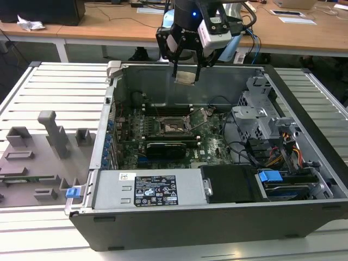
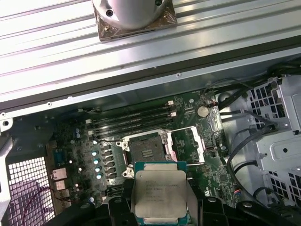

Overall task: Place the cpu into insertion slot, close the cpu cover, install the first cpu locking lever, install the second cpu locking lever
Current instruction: 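Place the cpu into insertion slot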

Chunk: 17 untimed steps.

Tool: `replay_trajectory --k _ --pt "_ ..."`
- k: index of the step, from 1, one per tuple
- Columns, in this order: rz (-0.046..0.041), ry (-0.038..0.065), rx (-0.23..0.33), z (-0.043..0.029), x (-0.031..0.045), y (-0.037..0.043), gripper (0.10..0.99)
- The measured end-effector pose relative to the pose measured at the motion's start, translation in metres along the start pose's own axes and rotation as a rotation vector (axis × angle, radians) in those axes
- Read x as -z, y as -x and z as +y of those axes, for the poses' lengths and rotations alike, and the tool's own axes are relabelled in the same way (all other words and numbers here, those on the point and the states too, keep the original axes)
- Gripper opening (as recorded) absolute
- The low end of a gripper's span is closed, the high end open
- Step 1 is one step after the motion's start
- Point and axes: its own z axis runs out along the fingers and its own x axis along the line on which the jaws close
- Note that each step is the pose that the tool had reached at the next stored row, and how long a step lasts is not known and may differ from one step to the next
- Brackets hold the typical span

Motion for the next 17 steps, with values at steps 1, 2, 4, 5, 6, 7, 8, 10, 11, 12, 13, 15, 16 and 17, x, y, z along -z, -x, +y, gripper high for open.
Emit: replay_trajectory --k 1,2,4,5,6,7,8,10,11,12,13,15,16,17 --pt "-0.0002 0.0 -0.002 0.0 0.0 0.0 0.525" --pt "-0.0004 0.0 -0.005 0.0 0.0 0.0 0.525" --pt "-0.0008 0.0 -0.009 0.0 0.0 0.0 0.525" --pt "-0.0011 0.0 -0.012 0.0 0.0 0.0 0.525" --pt "-0.0014 0.0 -0.015 0.0 0.0 0.0 0.525" --pt "-0.0015 0.0 -0.017 0.0 0.0 0.0 0.525" --pt "-0.0017 0.0 -0.019 0.0 0.0 0.0 0.525" --pt "-0.002 0.0 -0.023 0.0 0.0 0.0 0.525" --pt "-0.0022 0.0 -0.024 0.0 0.0 0.0 0.525" --pt "-0.0024 0.0 -0.026 0.0 0.0 0.0 0.525" --pt "-0.0025 0.001 -0.028 0.0 0.0 0.0 0.525" --pt "-0.0029 0.001 -0.033 0.0 0.0 0.0 0.525" --pt "-0.0031 0.001 -0.035 0.0 0.0 0.0 0.525" --pt "-0.0032 0.001 -0.036 0.0 0.0 0.0 0.525"
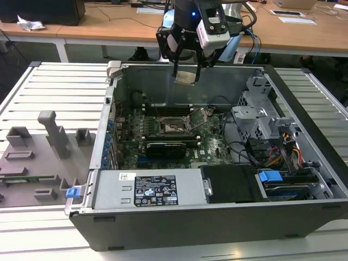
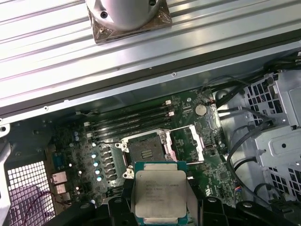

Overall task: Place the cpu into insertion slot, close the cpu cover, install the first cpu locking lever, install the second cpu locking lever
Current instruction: 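Place the cpu into insertion slot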

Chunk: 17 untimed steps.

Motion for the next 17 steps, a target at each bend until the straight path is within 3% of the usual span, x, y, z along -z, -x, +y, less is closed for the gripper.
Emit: replay_trajectory --k 17 --pt "-0.0036 0.001 -0.04 0.0 0.0 0.0 0.525"
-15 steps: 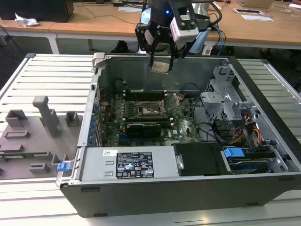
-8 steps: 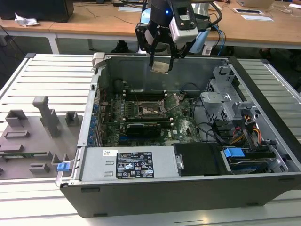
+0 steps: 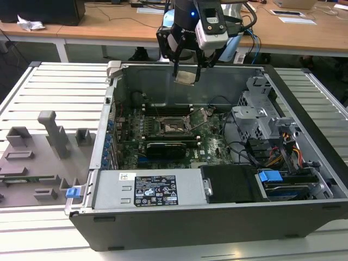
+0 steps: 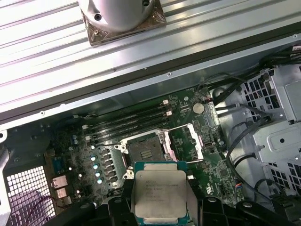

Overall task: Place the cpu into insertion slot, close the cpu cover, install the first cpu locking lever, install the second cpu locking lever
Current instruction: 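Place the cpu into insertion slot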

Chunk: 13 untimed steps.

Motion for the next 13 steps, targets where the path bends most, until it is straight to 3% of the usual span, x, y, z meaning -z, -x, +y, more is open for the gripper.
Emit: replay_trajectory --k 13 --pt "-0.0028 0.001 -0.032 0.0 0.0 0.0 0.525"
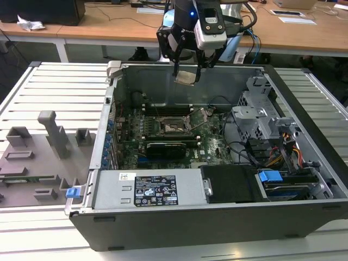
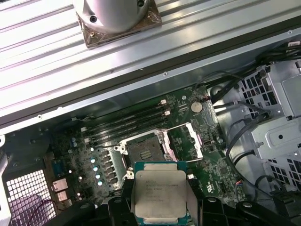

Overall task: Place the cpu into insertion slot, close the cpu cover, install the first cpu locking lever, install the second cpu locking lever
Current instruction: 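Place the cpu into insertion slot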

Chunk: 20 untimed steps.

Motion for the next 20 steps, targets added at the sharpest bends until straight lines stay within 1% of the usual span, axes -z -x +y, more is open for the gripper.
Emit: replay_trajectory --k 20 --pt "-0.0042 0.001 -0.047 0.0 0.0 0.0 0.525"
